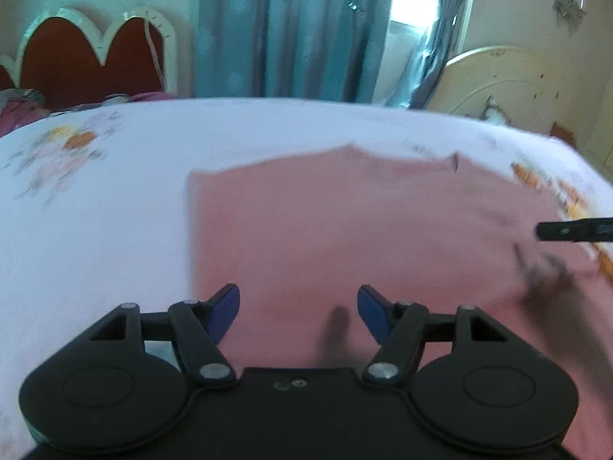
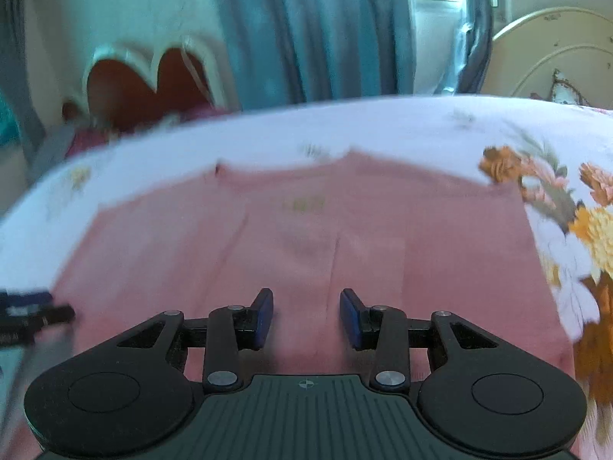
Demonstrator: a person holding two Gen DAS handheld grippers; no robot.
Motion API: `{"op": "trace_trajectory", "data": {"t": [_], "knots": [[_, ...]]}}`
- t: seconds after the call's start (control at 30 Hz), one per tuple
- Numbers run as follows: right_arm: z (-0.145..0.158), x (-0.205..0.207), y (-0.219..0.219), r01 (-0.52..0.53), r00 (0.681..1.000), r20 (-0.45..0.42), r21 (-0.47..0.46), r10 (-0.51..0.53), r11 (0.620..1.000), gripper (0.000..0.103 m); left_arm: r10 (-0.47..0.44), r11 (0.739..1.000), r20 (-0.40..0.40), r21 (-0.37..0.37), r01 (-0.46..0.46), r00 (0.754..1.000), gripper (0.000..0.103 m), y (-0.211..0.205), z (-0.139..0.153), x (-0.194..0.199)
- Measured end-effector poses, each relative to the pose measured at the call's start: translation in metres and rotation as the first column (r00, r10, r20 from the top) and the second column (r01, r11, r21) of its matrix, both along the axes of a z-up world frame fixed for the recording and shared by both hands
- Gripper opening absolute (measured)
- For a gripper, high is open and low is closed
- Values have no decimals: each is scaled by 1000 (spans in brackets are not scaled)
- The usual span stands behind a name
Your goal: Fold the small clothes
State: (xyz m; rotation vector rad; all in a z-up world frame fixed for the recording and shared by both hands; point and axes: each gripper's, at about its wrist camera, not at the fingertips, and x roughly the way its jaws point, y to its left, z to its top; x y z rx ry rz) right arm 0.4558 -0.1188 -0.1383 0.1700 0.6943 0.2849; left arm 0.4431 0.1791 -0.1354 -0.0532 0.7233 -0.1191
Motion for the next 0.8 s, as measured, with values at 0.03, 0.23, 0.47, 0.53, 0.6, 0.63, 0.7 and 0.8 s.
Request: {"op": "trace_trajectory", "data": {"t": [0.03, 0.23, 0.47, 0.53, 0.6, 0.63, 0.7, 0.8], "knots": [[2, 12, 4, 4, 1000, 7, -1, -4, 1000, 39, -21, 1000, 19, 0, 21, 1000, 67, -9, 5, 15], [-7, 71, 46, -55, 998, -35, -30, 54, 998, 39, -143, 990, 7, 5, 143, 990, 68, -59, -9, 90], [-19, 69, 13, -7, 999, -52, -12, 6, 1000, 10, -89, 996, -14, -17, 89, 996, 71, -8, -25, 88], [-21, 76, 14, -14, 998, -62, -4, 13, 1000, 10, -53, 993, -26, -106, 50, 998, 71, 16, -27, 103], [-23, 81, 13, -17, 998, -68, -8, 16, 1000, 10, 5, 990, -36, -138, -10, 999, 68, 42, -31, 115], [-24, 81, 11, -23, 998, -63, -10, 22, 1000, 10, 26, 992, -35, -123, -30, 999, 65, 51, -32, 119], [-20, 78, 7, -18, 998, -64, 0, 18, 1000, 10, 36, 989, -33, -140, -40, 999, 57, 66, -31, 119], [-14, 79, 15, 1, 999, -45, -3, -1, 1000, 10, 57, 987, -33, -150, -61, 998, 65, 63, -21, 113]]}}
